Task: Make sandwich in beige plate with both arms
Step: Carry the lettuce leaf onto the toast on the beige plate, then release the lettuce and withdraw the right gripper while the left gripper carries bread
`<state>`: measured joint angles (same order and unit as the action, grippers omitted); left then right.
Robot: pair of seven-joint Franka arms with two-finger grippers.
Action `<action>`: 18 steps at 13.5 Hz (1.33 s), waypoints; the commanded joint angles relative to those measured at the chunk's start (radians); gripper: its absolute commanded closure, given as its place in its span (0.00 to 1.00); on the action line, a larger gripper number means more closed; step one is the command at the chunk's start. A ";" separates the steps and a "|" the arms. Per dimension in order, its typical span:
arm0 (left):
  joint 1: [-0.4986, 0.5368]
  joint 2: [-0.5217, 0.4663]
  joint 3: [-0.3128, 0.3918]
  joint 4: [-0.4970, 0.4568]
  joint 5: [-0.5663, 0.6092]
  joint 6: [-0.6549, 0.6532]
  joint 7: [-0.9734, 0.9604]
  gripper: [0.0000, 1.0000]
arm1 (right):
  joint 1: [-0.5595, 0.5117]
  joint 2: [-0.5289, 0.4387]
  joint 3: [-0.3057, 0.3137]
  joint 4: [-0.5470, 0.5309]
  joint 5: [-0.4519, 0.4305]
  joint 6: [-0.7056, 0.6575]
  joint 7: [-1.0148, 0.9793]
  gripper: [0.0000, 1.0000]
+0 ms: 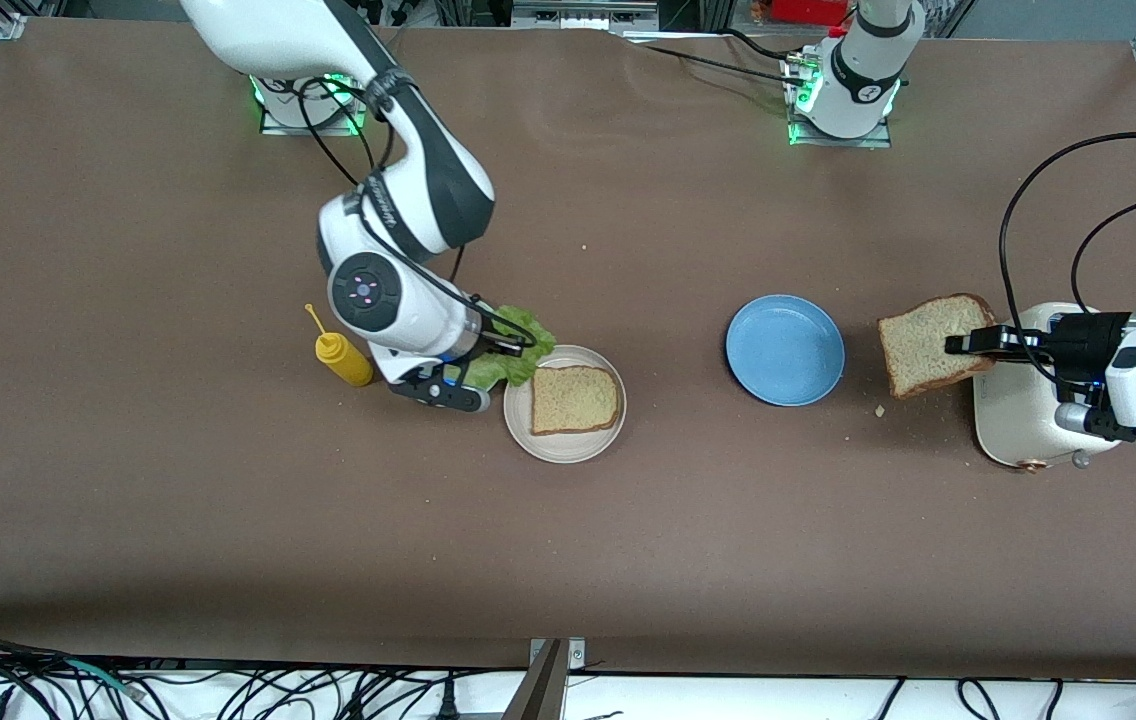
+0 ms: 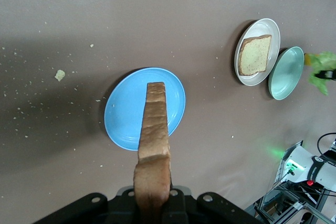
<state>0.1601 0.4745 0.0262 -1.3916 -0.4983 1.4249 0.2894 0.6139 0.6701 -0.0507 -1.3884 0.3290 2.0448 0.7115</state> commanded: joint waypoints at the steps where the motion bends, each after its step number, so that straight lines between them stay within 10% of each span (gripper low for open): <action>1: 0.004 0.006 0.003 0.010 -0.039 -0.020 0.004 1.00 | 0.056 0.072 -0.006 0.017 0.018 0.150 0.055 1.00; 5: 0.003 0.006 0.003 0.010 -0.039 -0.020 -0.001 1.00 | 0.095 0.134 -0.006 0.017 0.002 0.267 0.082 1.00; 7: -0.002 0.006 0.003 0.006 -0.039 -0.020 -0.006 1.00 | 0.095 0.146 -0.006 0.016 -0.014 0.348 0.071 0.79; 10: -0.011 0.013 0.003 0.005 -0.067 -0.020 -0.006 1.00 | 0.101 0.158 -0.008 0.016 -0.066 0.405 0.071 0.00; 18: -0.079 0.079 0.000 0.009 -0.221 -0.026 -0.029 1.00 | 0.099 0.073 -0.064 -0.012 -0.084 0.260 0.036 0.00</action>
<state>0.1159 0.5335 0.0201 -1.3926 -0.6620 1.4105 0.2815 0.7103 0.8065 -0.0769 -1.3859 0.2565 2.3950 0.7681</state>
